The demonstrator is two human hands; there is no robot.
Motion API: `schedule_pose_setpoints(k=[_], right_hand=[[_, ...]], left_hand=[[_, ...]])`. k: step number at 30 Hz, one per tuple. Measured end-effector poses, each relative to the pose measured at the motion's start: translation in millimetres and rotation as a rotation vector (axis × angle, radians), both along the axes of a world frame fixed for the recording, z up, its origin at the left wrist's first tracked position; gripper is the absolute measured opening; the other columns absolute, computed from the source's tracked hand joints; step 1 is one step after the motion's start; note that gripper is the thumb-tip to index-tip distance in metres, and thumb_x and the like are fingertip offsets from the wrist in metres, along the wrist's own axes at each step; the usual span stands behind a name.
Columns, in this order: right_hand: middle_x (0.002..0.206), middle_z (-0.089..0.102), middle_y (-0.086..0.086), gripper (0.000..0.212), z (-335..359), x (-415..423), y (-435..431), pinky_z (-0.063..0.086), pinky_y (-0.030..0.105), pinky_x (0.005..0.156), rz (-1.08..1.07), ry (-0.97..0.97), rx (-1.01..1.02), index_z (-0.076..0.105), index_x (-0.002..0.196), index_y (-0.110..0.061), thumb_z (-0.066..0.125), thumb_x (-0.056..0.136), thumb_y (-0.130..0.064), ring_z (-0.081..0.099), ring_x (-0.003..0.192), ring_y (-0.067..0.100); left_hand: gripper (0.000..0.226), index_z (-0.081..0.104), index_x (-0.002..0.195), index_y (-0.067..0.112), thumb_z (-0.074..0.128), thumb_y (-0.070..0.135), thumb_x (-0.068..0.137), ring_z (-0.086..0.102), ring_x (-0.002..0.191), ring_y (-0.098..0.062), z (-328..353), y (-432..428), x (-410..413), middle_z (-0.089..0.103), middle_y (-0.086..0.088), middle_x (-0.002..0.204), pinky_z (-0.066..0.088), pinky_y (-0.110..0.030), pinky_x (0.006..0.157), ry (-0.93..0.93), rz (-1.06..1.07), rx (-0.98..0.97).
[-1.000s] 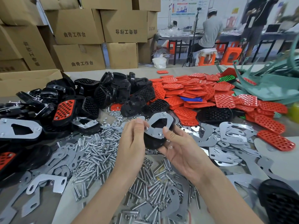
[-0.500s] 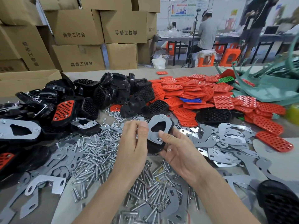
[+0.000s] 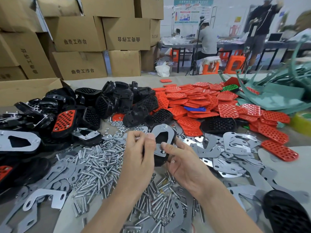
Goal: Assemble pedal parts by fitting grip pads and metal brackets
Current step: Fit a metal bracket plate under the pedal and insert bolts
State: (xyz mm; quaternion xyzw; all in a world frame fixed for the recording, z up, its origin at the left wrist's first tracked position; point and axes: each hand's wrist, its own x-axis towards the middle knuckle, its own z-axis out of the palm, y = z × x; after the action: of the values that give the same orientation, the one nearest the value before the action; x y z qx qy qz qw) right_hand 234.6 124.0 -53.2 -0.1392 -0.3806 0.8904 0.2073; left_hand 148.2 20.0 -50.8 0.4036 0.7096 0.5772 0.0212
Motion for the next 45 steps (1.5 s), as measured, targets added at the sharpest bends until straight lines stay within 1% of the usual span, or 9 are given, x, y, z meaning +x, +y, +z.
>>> schedule_pose_setpoints(k=[5, 9, 11, 16, 24, 32, 34, 37, 45], right_hand=[[0.121, 0.075, 0.018, 0.050, 2.1, -1.2, 7.9, 0.064, 0.036, 0.086, -0.102, 0.054, -0.025, 0.062, 0.133, -0.004, 0.068, 0.083, -0.001, 0.075, 0.104, 0.028], [0.126, 0.073, 0.016, 0.053, 2.4, 3.8, 17.6, 0.063, 0.037, 0.082, -0.175, 0.072, -0.080, 0.062, 0.136, -0.006, 0.068, 0.083, -0.007, 0.075, 0.105, 0.026], [0.125, 0.073, 0.013, 0.051, 0.8, 5.3, 19.7, 0.061, 0.040, 0.091, -0.183, 0.089, -0.112, 0.061, 0.134, -0.006, 0.067, 0.083, -0.008, 0.075, 0.099, 0.023], [0.126, 0.062, 0.020, 0.054, -1.7, 6.3, 20.8, 0.034, 0.060, 0.121, -0.167, 0.095, -0.177, 0.065, 0.127, -0.002, 0.070, 0.073, -0.011, 0.044, 0.110, 0.036], [0.118, 0.064, 0.018, 0.042, 2.5, 7.5, 21.1, 0.038, 0.056, 0.119, -0.170, 0.151, -0.219, 0.067, 0.120, -0.002, 0.059, 0.079, -0.011, 0.056, 0.110, 0.032], [0.134, 0.066, 0.019, 0.077, 1.1, 5.0, 19.2, 0.048, 0.054, 0.112, -0.209, 0.172, -0.256, 0.053, 0.143, -0.001, 0.044, 0.069, 0.014, 0.060, 0.114, 0.033], [0.124, 0.065, 0.018, 0.076, 0.9, 3.6, 18.9, 0.052, 0.056, 0.107, -0.219, 0.188, -0.269, 0.057, 0.138, 0.000, 0.042, 0.066, 0.018, 0.058, 0.106, 0.031], [0.132, 0.067, 0.019, 0.069, 2.3, 3.9, 16.6, 0.055, 0.054, 0.103, -0.201, 0.189, -0.248, 0.059, 0.136, 0.000, 0.039, 0.075, 0.023, 0.066, 0.119, 0.031], [0.135, 0.066, 0.023, 0.054, 6.3, 4.3, 11.9, 0.062, 0.038, 0.089, -0.148, 0.167, -0.156, 0.057, 0.137, 0.000, 0.046, 0.089, 0.022, 0.068, 0.122, 0.033]], left_hand=[[0.026, 0.052, 0.117, 0.046, 0.032, 0.057, 0.103, 0.057, 0.109, -0.001, -1.1, -2.4, -3.2, 0.055, 0.015, 0.116, 0.043, -0.008, 0.081, -0.048, -0.059, -0.007], [0.013, 0.049, 0.111, 0.042, 0.038, 0.045, 0.104, 0.060, 0.082, 0.007, -4.6, -7.3, -21.5, 0.061, 0.017, 0.095, 0.047, -0.015, 0.065, 0.109, -0.015, -0.274], [0.009, 0.050, 0.105, 0.038, 0.042, 0.033, 0.104, 0.058, 0.073, 0.006, -6.7, -9.6, -27.9, 0.061, 0.016, 0.089, 0.047, -0.017, 0.060, 0.198, -0.040, -0.444], [0.029, 0.050, 0.125, 0.034, 0.036, 0.040, 0.101, 0.037, 0.107, 0.006, -14.3, -9.9, -29.0, 0.040, 0.026, 0.115, 0.033, -0.017, 0.100, 0.527, -0.082, -0.656], [0.035, 0.051, 0.132, 0.040, 0.037, 0.052, 0.102, 0.034, 0.115, -0.002, -10.0, -7.2, -30.0, 0.040, 0.024, 0.122, 0.030, -0.027, 0.102, 0.535, -0.097, -0.753], [0.021, 0.054, 0.123, 0.038, 0.046, 0.038, 0.104, 0.032, 0.103, 0.001, -13.4, -2.9, -36.6, 0.036, 0.026, 0.111, 0.032, -0.024, 0.097, 0.508, -0.082, -0.732], [0.025, 0.053, 0.128, 0.037, 0.045, 0.036, 0.105, 0.036, 0.107, -0.002, -15.4, -3.8, -39.4, 0.034, 0.024, 0.110, 0.034, -0.027, 0.100, 0.538, -0.069, -0.756], [0.026, 0.054, 0.129, 0.037, 0.044, 0.038, 0.105, 0.035, 0.103, -0.003, -16.7, -4.8, -39.4, 0.034, 0.022, 0.107, 0.033, -0.027, 0.098, 0.562, -0.018, -0.761], [0.020, 0.053, 0.118, 0.036, 0.043, 0.045, 0.103, 0.036, 0.099, 0.002, -15.7, -7.7, -38.4, 0.050, 0.023, 0.113, 0.034, -0.023, 0.098, 0.514, 0.063, -0.719]])
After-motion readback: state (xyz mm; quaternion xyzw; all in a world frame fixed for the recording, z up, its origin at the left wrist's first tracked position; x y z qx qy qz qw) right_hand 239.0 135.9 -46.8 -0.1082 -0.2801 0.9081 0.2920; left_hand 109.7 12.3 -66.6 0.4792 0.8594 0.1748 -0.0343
